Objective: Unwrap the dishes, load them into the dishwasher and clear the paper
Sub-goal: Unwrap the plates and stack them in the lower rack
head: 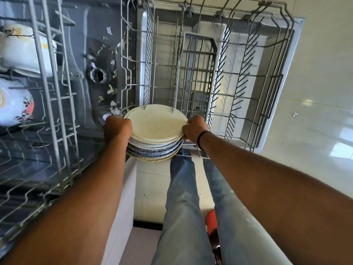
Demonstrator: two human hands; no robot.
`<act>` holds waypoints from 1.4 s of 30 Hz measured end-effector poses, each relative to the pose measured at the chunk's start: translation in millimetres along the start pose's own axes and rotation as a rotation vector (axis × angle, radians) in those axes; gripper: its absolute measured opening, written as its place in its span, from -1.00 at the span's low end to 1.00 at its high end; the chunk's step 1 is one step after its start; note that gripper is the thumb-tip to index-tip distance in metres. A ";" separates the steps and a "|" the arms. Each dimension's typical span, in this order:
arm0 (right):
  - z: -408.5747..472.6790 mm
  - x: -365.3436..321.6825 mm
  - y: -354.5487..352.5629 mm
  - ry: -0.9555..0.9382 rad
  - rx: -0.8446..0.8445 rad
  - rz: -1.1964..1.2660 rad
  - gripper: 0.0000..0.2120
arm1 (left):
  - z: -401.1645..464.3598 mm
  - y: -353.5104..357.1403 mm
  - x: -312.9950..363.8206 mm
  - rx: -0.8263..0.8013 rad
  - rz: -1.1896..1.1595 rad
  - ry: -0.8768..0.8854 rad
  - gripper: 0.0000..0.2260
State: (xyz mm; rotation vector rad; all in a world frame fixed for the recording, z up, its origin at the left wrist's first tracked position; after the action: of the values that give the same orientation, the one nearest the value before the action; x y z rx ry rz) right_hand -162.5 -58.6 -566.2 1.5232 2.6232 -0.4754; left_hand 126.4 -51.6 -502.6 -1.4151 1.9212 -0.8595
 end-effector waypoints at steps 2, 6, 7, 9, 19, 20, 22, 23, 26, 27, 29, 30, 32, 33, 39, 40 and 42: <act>2.1 -2.7 7.9 -0.004 -0.047 -0.044 -0.72 | 3.7 0.0 -2.2 -0.002 0.012 0.000 -0.66; -2.6 -9.1 10.4 -0.026 -0.069 -0.073 -0.71 | 2.5 -0.4 -3.6 0.015 0.028 0.004 -0.68; -2.9 -10.0 11.0 -0.026 -0.072 -0.070 -0.69 | 1.2 -0.9 -3.0 0.029 0.025 0.005 -0.69; -4.1 -11.8 12.1 -0.032 -0.079 -0.086 -0.64 | -0.2 0.1 -0.7 0.058 0.033 0.018 -0.71; -19.7 -28.3 1.1 -0.185 -0.055 -0.284 -0.57 | -14.3 6.5 12.3 0.083 0.066 0.047 -0.64; -21.2 -31.9 -1.8 -0.215 -0.041 -0.294 -0.56 | -16.7 7.2 14.4 0.078 0.048 0.071 -0.62; -25.0 -42.7 -10.7 -0.270 -0.019 -0.285 -0.55 | -25.2 7.4 23.8 0.084 0.011 0.143 -0.60; -26.1 -48.6 -15.4 -0.293 -0.001 -0.272 -0.56 | -30.8 6.8 30.0 0.088 -0.010 0.187 -0.60; -32.5 -68.1 -34.4 -0.353 0.051 -0.223 -0.69 | -50.5 8.2 50.6 0.066 -0.106 0.302 -0.62; -35.8 -74.7 -41.0 -0.364 0.060 -0.202 -0.75 | -57.3 9.6 58.0 0.046 -0.138 0.342 -0.63; -45.6 -87.4 -51.8 -0.383 0.052 -0.161 -0.87 | -72.7 10.7 69.8 -0.013 -0.223 0.389 -0.64; -52.4 -93.4 -57.5 -0.401 0.051 -0.145 -0.92 | -81.6 10.2 73.6 -0.054 -0.267 0.399 -0.65; -70.5 -106.1 -72.0 -0.441 0.059 -0.122 -0.92 | -107.4 2.8 83.8 -0.124 -0.316 0.432 -0.66; -79.5 -110.5 -78.4 -0.452 0.066 -0.115 -0.93 | -120.9 -1.5 89.6 -0.147 -0.320 0.454 -0.67; -183.3 -140.7 -128.2 -0.543 0.079 0.026 -0.88 | -218.7 -85.5 103.5 -0.160 -0.406 0.535 -0.73; -205.0 -145.8 -136.2 -0.557 0.082 0.061 -0.86 | -236.4 -100.2 102.1 -0.166 -0.433 0.554 -0.74; -248.5 -157.3 -151.0 -0.578 0.102 0.103 -0.84 | -274.7 -130.4 97.4 -0.188 -0.489 0.579 -0.77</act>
State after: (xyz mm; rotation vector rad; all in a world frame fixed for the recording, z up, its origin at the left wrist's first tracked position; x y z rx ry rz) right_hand -189.4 -185.1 -262.0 1.2865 2.0947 -0.8938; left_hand -36.2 -133.2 -240.3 -1.9561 2.1335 -1.4785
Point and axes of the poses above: each hand's wrist, its own z-axis towards the middle knuckle, its own y-axis out of the palm, x = y × z, the point moved 8 cm from there along z, towards the middle knuckle, and after that the axes turned 4 degrees about -y, right-handed, at the moved point
